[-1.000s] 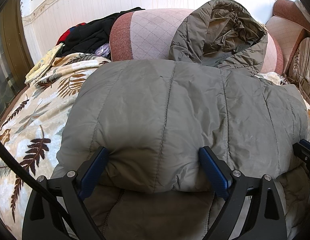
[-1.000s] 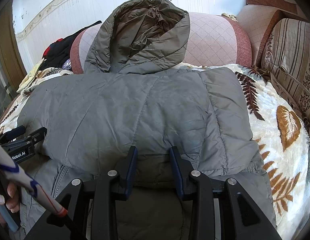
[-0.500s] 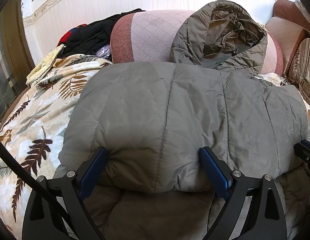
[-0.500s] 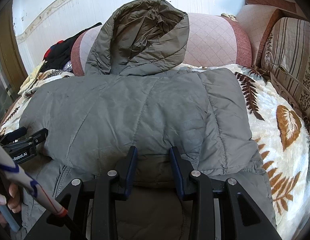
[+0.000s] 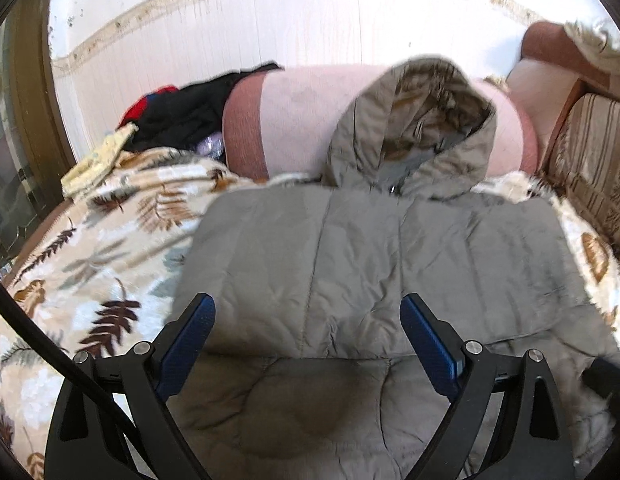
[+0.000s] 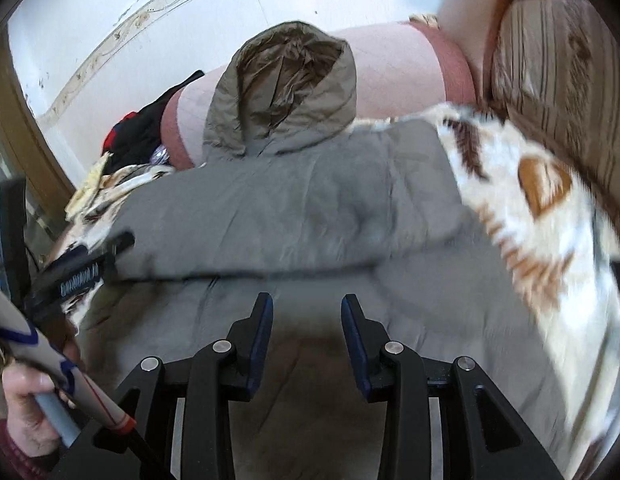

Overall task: Fold large clothes
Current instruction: 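Raise both grippers up and back from the jacket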

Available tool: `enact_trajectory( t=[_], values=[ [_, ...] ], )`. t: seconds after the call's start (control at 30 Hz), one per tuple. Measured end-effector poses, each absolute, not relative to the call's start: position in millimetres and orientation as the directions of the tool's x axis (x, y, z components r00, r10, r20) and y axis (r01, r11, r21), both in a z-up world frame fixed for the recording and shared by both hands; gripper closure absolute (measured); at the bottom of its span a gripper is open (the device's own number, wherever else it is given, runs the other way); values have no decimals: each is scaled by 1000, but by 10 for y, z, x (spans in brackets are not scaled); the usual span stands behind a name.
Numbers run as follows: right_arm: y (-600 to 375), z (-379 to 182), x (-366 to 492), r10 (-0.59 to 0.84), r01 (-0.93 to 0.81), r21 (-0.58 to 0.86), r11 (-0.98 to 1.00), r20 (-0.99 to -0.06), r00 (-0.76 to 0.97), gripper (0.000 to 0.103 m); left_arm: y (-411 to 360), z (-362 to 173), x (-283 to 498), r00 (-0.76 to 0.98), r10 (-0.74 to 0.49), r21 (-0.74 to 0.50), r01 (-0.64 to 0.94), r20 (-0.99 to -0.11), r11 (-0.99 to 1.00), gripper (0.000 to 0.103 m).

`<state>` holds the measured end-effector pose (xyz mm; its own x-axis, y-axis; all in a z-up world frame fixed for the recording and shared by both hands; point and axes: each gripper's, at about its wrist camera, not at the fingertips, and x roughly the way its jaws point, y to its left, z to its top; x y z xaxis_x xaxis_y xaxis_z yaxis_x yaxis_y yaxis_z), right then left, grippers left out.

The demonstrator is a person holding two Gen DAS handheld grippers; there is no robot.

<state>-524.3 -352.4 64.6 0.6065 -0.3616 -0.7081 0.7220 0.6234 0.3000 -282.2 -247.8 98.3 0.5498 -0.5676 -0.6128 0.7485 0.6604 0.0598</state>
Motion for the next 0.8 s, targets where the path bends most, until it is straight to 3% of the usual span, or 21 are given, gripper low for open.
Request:
enact_trajectory(
  t=[0.13, 0.53, 0.8],
  values=[
    [-3199, 803, -5302, -365, 708, 257, 658, -713, 599, 64, -2130, 1239, -3006, 572, -583, 44, 734, -577, 677, 10],
    [-2373, 1648, -5736, -380, 618, 266, 740, -592, 711, 61, -933, 1558, -4160, 593, -600, 0, 711, -538, 703, 10],
    [-2054, 2334, -6196, -405, 557, 280, 782, -452, 795, 59, -690, 2440, -4801, 613, -672, 21, 745, -414, 667, 10]
  ],
)
